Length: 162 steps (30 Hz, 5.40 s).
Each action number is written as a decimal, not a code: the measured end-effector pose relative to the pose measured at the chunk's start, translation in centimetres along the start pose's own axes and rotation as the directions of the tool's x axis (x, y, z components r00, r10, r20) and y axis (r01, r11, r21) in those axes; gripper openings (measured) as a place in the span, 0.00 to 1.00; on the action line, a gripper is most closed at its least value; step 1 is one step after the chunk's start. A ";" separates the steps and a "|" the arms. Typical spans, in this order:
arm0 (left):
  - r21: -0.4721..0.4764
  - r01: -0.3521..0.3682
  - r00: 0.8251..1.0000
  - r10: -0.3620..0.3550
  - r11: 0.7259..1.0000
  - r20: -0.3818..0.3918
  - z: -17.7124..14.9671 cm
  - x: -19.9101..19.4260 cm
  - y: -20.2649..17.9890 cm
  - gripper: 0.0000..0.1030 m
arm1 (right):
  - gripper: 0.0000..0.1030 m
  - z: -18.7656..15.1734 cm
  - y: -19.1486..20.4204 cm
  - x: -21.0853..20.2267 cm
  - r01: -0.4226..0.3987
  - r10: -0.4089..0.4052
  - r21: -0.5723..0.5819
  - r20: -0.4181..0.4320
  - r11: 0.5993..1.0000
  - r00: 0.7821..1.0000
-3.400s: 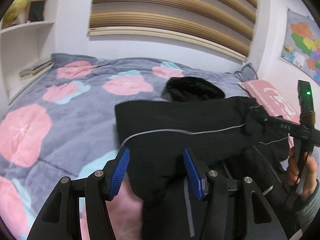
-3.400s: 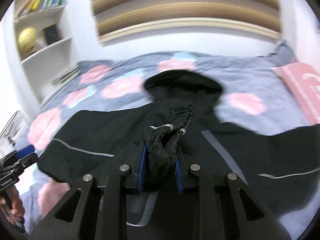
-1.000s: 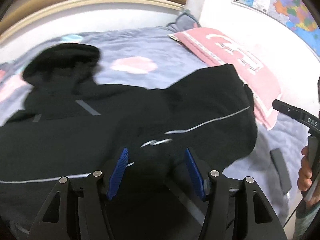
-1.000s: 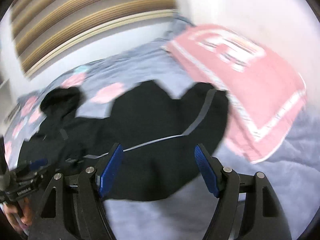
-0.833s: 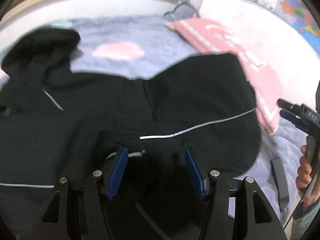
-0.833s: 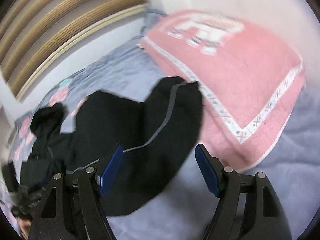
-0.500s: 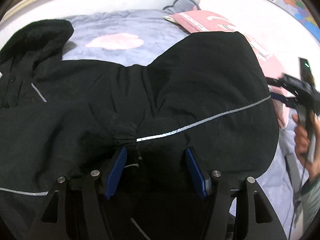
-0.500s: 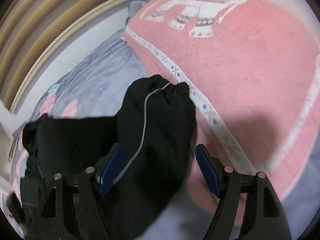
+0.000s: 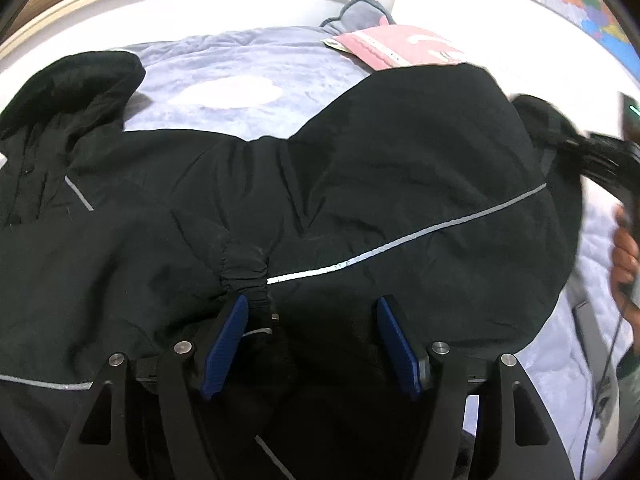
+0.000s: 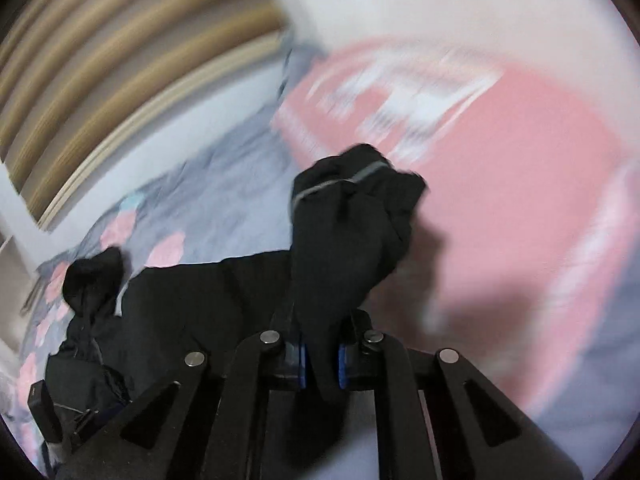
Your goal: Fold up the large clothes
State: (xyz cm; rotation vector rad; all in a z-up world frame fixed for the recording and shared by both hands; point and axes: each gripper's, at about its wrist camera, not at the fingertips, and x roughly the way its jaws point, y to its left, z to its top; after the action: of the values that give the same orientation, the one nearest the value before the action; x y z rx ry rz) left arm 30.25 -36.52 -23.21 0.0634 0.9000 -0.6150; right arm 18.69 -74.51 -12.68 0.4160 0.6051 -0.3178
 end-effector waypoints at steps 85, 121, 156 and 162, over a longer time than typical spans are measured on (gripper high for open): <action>-0.392 0.004 0.994 0.039 0.920 0.104 -3.6 -19.2 27.7 0.25 | 0.63 -17.8 33.3 -1.4 -0.204 0.114 -0.327 -0.275 0.923 0.955; -0.323 -0.101 0.995 0.088 0.941 -0.052 -7.4 -14.6 28.3 0.63 | 0.65 -26.9 44.7 6.7 -0.310 0.120 -0.523 -0.365 0.794 0.923; -0.308 -0.293 0.940 0.332 0.905 0.079 -10.0 -18.0 30.6 0.61 | 0.73 -23.3 33.3 7.1 -0.142 0.074 -0.317 -0.217 0.938 0.973; -0.273 -0.343 0.938 0.345 0.899 -0.042 -7.4 -19.6 29.2 0.61 | 0.73 -21.9 35.0 7.2 -0.073 -0.059 -0.355 -0.348 0.932 0.936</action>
State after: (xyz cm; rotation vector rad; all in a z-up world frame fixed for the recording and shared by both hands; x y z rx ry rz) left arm 31.30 -0.82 -19.02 -0.0319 0.9335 -0.1550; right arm 27.94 -35.11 -23.47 0.1140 0.9969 -0.1162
